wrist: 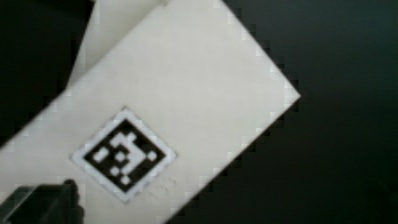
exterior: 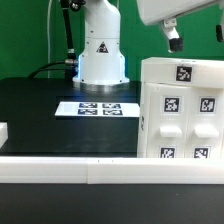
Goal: Assemble cabinet
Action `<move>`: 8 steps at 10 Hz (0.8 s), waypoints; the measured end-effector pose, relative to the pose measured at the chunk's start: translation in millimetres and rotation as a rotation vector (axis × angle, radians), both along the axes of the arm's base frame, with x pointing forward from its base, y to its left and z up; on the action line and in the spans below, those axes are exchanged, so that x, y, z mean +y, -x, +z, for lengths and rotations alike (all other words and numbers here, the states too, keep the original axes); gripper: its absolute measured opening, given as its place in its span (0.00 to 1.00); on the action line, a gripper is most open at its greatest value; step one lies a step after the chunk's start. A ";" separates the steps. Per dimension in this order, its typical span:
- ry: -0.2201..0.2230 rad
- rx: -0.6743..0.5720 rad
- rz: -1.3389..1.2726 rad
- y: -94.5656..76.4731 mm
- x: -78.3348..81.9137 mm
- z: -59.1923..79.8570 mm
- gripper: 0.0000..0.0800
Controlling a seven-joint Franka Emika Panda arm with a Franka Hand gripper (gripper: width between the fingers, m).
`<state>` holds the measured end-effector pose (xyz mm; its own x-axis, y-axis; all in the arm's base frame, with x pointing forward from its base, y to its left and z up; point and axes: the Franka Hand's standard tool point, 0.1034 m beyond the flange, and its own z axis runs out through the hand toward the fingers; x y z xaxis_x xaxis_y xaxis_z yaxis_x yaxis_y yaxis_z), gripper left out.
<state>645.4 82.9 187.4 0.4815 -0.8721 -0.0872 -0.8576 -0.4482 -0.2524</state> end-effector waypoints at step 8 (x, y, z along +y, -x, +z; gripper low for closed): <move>0.214 -0.151 0.791 0.8 2.4 -4.5 1.00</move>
Offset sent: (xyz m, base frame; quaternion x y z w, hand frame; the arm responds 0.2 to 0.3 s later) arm 0.0000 0.0000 0.0000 0.0000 0.0000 -0.1938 0.9810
